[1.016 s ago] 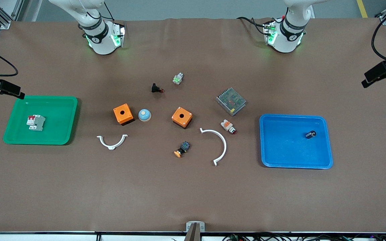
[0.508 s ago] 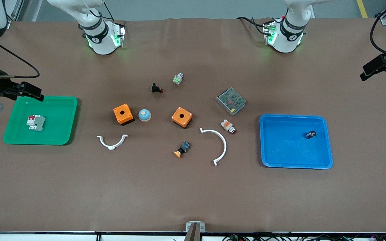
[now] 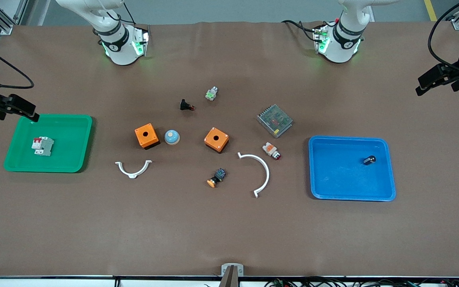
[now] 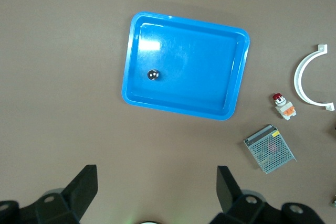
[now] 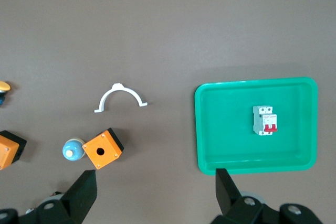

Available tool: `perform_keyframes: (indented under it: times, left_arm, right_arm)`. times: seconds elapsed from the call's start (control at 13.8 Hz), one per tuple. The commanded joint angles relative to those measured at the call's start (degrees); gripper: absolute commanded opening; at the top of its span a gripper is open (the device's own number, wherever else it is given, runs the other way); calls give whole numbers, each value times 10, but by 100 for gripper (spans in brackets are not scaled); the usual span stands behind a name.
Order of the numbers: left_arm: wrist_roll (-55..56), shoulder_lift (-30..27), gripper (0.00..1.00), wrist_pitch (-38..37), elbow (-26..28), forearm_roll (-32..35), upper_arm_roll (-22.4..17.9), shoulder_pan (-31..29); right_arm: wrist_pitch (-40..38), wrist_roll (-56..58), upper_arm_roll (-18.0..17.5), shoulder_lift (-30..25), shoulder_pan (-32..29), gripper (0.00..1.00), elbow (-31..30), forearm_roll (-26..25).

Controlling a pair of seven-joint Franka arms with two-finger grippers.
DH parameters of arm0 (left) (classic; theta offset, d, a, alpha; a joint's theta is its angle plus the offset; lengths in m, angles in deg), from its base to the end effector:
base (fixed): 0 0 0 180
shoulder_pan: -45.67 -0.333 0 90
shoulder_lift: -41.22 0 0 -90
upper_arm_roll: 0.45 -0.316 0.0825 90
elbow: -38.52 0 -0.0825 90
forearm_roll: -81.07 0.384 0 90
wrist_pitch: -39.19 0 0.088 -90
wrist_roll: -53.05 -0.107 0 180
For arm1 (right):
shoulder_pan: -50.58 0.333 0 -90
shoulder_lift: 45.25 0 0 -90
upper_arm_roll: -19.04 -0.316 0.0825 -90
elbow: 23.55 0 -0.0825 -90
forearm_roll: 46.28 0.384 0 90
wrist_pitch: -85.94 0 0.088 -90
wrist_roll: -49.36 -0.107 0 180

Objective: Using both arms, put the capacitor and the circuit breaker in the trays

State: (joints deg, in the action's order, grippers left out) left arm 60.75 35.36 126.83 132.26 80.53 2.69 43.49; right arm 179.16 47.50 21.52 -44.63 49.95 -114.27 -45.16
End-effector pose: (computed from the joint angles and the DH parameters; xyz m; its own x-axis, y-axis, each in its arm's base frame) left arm 0.5180 -0.0113 0.6450 0.9931 0.1173 -0.0048 0.1173 -0.9931 0.0032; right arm 0.5625 -0.0284 0.6176 0.9956 -0.0877 0.0322 -0.0871 -0.9960 -0.0201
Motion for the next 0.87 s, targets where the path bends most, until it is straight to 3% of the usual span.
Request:
perform_keyframes:
  times: [0.0,0.36,0.8]
  left_arm:
    - [-3,-6,100,-2,6,-3,-2,7]
    - [-5,-14,100,-5,6,12,20,4]
    - [-8,-6,100,-5,-10,12,19,5]
  right_arm:
    - [-8,0,-2,3,-7,100,26,-1]
    - [-10,71,-2,3,-38,100,44,1]
    - [-8,71,-4,2,-37,100,53,-1]
